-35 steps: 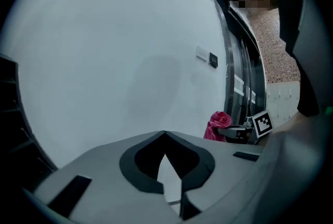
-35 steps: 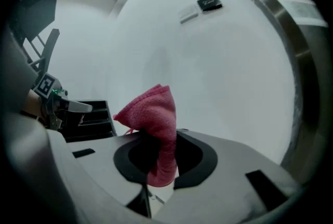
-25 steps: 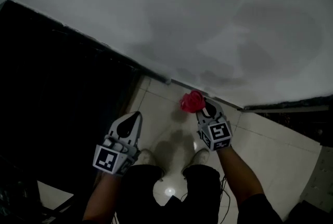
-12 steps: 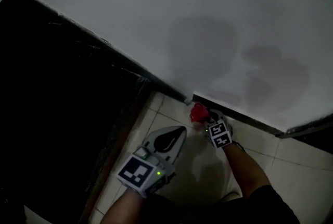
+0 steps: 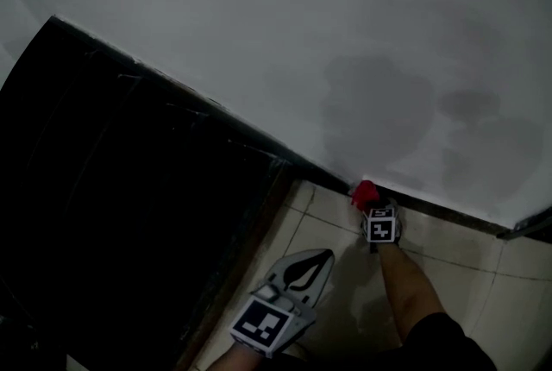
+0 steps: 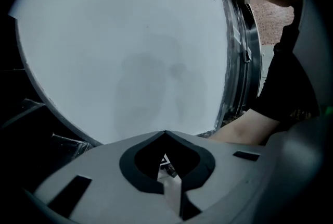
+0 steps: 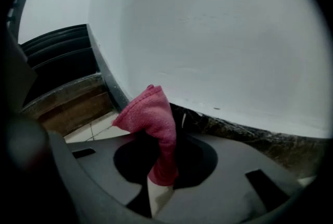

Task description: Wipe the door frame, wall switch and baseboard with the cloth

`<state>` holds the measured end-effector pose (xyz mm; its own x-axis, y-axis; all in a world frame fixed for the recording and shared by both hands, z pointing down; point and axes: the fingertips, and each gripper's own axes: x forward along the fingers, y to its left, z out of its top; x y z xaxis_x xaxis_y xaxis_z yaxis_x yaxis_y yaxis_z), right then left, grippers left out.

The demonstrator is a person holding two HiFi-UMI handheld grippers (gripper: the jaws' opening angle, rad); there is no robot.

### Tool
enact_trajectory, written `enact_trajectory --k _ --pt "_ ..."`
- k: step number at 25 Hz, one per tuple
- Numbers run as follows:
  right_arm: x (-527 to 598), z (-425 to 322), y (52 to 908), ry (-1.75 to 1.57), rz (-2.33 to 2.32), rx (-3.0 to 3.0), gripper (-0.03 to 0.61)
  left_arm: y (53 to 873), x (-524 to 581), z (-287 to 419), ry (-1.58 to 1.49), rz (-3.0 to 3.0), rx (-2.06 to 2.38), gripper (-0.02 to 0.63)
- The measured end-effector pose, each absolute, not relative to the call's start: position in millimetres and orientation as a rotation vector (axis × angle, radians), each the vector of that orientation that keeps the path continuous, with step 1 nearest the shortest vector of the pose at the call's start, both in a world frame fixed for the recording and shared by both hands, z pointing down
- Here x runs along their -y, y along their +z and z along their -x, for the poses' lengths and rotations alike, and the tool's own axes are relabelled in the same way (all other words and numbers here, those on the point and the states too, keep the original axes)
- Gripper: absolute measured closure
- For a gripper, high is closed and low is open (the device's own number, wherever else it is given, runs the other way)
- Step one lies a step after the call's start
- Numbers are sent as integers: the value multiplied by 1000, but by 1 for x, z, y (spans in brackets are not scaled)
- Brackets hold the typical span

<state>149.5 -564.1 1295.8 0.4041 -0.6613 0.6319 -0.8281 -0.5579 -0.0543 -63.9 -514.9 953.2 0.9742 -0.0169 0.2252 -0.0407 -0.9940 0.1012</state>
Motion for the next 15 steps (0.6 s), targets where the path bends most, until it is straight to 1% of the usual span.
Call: enact_trajectory --k 4,15 --pt "533 -163 1302 984 -2423 1212 518 965 499 53 406 -3042 -58 621" --pt "451 -201 1294 929 -2393 1191 517 972 447 0 398 -3024 -296 621"
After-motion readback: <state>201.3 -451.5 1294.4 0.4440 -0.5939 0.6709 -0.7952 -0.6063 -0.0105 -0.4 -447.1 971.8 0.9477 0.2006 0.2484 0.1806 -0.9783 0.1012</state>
